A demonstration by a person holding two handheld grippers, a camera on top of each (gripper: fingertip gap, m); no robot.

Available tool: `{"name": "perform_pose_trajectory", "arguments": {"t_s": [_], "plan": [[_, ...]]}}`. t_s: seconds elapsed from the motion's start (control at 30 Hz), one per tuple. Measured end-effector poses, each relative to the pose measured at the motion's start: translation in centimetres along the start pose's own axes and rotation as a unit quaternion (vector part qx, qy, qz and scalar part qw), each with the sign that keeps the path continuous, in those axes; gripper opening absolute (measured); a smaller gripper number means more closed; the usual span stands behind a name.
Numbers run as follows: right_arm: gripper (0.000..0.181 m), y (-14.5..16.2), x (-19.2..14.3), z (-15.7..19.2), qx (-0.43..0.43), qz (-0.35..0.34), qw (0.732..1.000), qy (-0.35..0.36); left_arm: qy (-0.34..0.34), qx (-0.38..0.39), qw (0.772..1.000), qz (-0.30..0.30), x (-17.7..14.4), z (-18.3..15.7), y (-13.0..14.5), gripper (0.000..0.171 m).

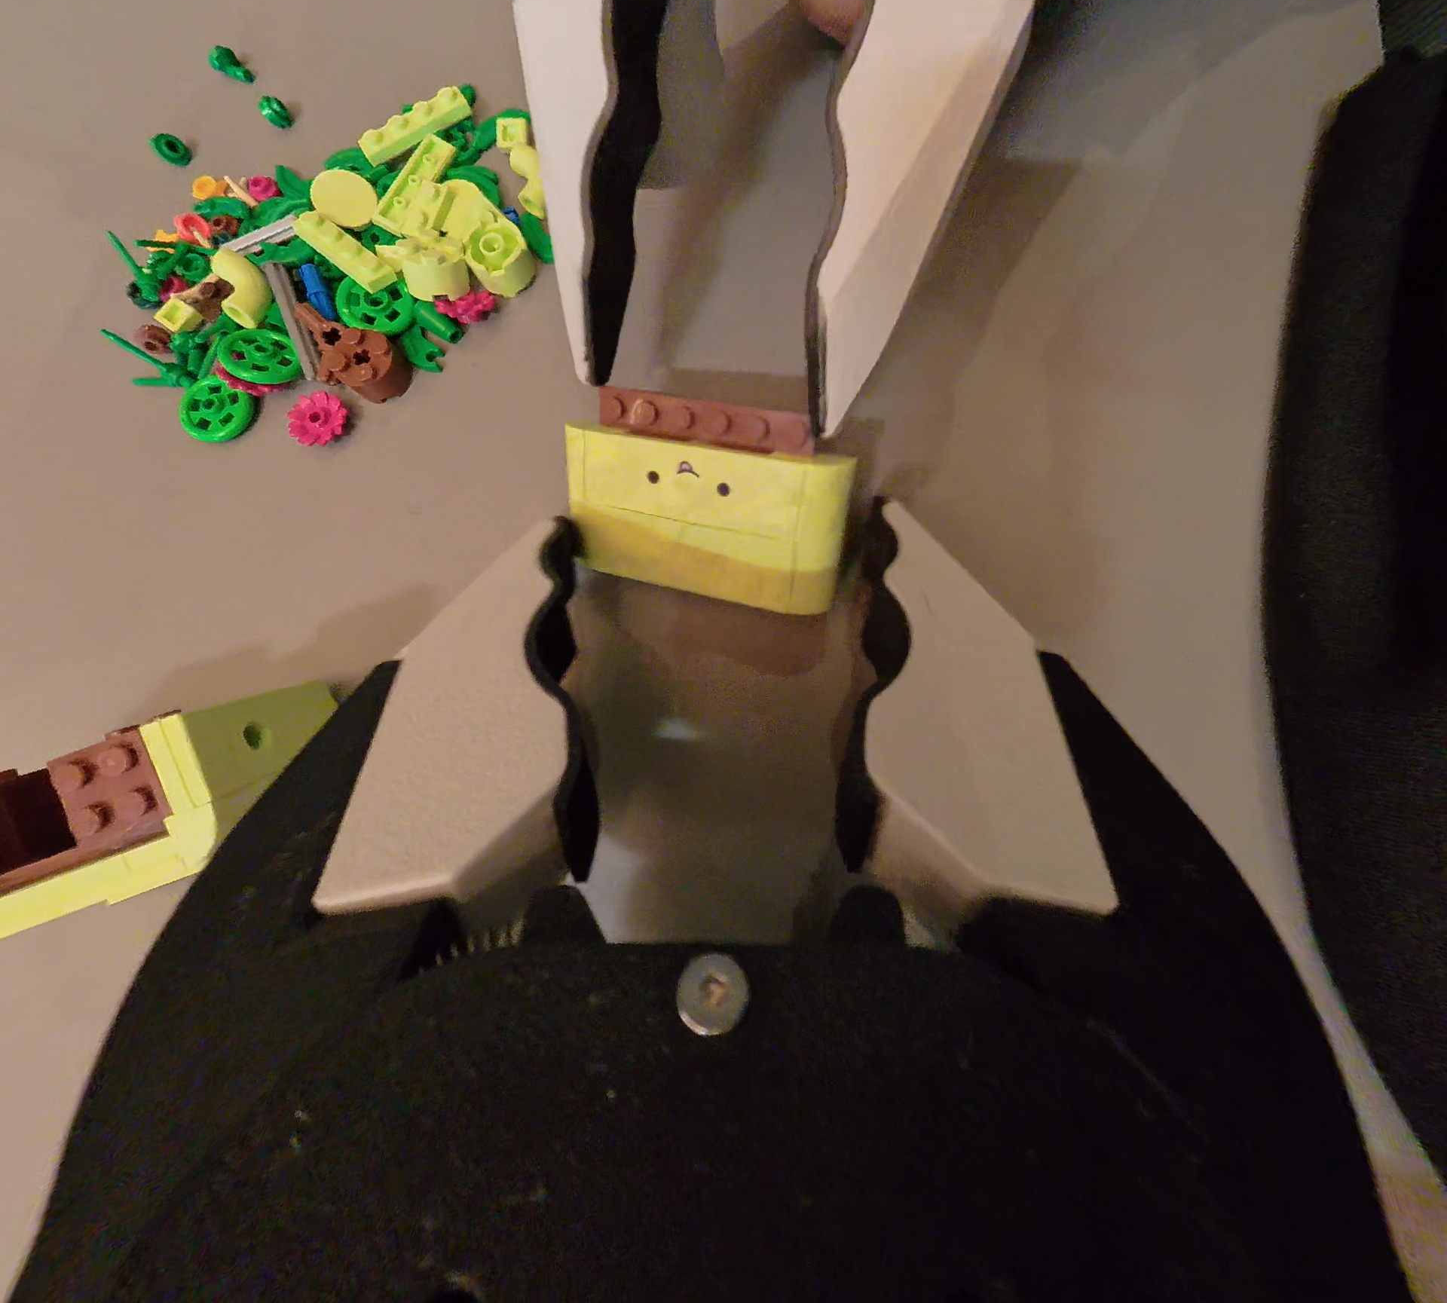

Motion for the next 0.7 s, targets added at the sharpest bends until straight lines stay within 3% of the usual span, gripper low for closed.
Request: {"name": "perform_pose_trajectory", "arguments": {"t_s": [0.03, 0.17, 0.33, 0.43, 0.6, 0.7], "plan": [[0.04, -0.1, -0.2, -0.1, 0.01, -0.012, 1.0, -0.011, -0.01, 0.002, 1.0, -0.003, 0.0, 0.2, 0.0, 0.066], [0.04, 0.0, -0.4, -0.3, 0.003, -0.015, 1.0, -0.003, -0.018, 0.002, 1.0, -0.005, 0.0, 0.3, -0.1, 0.065], [0.047, -0.1, -0.8, 0.3, -0.086, -0.013, 0.995, 0.053, -0.011, -0.003, 1.0, -0.007, -0.1, 0.4, -0.1, 0.065], [0.045, -0.1, -0.9, 1.7, -0.191, -0.015, 0.979, 0.07, 0.001, -0.004, 1.0, -0.016, -0.3, 0.4, 0.0, 0.065], [0.034, 0.5, -0.1, 2.7, -0.305, 0.012, 0.939, 0.158, 0.026, -0.009, 0.999, -0.025, -0.5, 0.5, 0.1, 0.065], [0.014, 0.8, 0.4, 3.2, -0.337, 0.015, 0.924, 0.178, 0.034, 0.0, 0.999, -0.023, -0.5, 0.3, 0.1, 0.065]]}}
Point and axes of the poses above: each gripper's, where its closed fingertips meet, x out along the fingers, y out of its underside, z = x × y across the jaws, the point moved 9 cm from there along -x, back along the fingers, and after that the axes turned 11 degrees about z, right-handed, at the moved point
